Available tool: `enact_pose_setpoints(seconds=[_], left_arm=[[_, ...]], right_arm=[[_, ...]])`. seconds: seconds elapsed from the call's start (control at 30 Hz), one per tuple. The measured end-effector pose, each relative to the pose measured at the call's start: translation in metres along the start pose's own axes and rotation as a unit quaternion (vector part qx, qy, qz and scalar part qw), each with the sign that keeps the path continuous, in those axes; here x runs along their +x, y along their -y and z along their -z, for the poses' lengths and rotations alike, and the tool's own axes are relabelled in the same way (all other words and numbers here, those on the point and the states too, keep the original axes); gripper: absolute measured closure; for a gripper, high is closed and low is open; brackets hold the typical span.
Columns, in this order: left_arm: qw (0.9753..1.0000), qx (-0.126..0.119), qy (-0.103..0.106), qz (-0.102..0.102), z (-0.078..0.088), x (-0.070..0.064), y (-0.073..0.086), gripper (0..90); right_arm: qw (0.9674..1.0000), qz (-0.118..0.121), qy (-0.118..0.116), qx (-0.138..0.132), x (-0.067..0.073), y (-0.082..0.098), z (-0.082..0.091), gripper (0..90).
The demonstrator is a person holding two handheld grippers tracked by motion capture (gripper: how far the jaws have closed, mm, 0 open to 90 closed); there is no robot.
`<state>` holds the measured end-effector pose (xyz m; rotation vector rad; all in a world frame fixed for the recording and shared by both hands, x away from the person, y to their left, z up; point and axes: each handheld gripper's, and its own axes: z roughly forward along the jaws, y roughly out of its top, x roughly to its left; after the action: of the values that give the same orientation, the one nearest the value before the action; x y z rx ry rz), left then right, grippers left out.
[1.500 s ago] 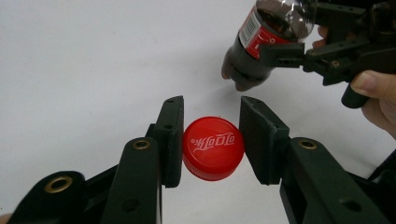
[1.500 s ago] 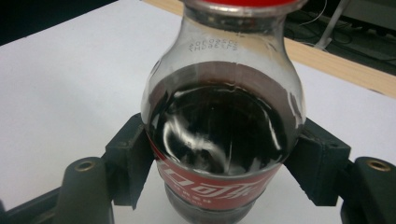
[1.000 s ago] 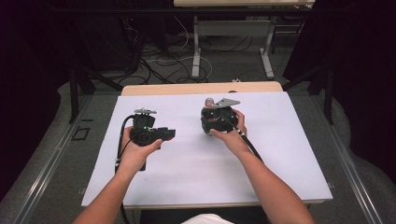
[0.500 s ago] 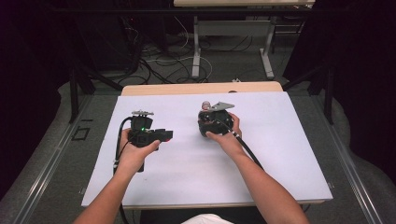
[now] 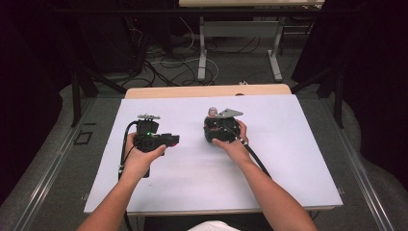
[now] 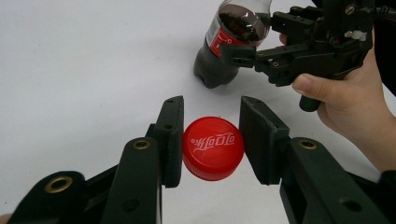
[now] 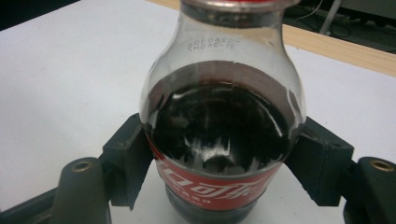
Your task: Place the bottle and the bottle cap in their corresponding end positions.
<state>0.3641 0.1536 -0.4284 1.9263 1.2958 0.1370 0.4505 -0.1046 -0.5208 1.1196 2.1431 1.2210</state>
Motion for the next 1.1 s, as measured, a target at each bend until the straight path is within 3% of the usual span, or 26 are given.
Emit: enact_pose_setpoints(seconds=[0.07, 0.43, 0.57, 0.67, 0.7, 0.93, 1.1], left_arm=[[1.0000, 0.004, 0.002, -0.002, -0.001, -0.001, -0.001, 62.1], [0.9999, 0.006, 0.006, -0.010, -0.018, -0.008, -0.001, 62.1], [0.9998, 0.011, 0.003, -0.014, -0.028, -0.010, 0.002, 62.1], [0.9998, 0.014, 0.006, -0.016, -0.035, -0.011, 0.004, 62.1], [0.9997, 0.016, 0.007, -0.019, -0.039, -0.012, 0.005, 62.1], [0.9988, 0.025, 0.018, -0.039, -0.065, -0.019, 0.015, 62.1], [0.9978, 0.035, 0.024, -0.051, -0.084, -0.028, 0.022, 62.1]], right_arm=[[1.0000, -0.004, -0.001, -0.008, 0.000, 0.001, -0.001, 27.4], [0.9996, -0.005, -0.029, 0.003, -0.003, 0.007, -0.004, 15.3], [0.9997, 0.005, -0.015, 0.020, -0.003, 0.012, -0.003, 14.9], [0.9996, -0.005, -0.008, 0.027, -0.005, 0.017, 0.000, 14.6], [0.9991, -0.001, -0.001, 0.042, -0.007, 0.017, 0.001, 14.3], [0.9993, -0.011, 0.022, 0.030, -0.013, 0.026, 0.011, 4.2], [0.9985, -0.015, 0.031, 0.042, -0.019, 0.033, 0.020, 0.0]])
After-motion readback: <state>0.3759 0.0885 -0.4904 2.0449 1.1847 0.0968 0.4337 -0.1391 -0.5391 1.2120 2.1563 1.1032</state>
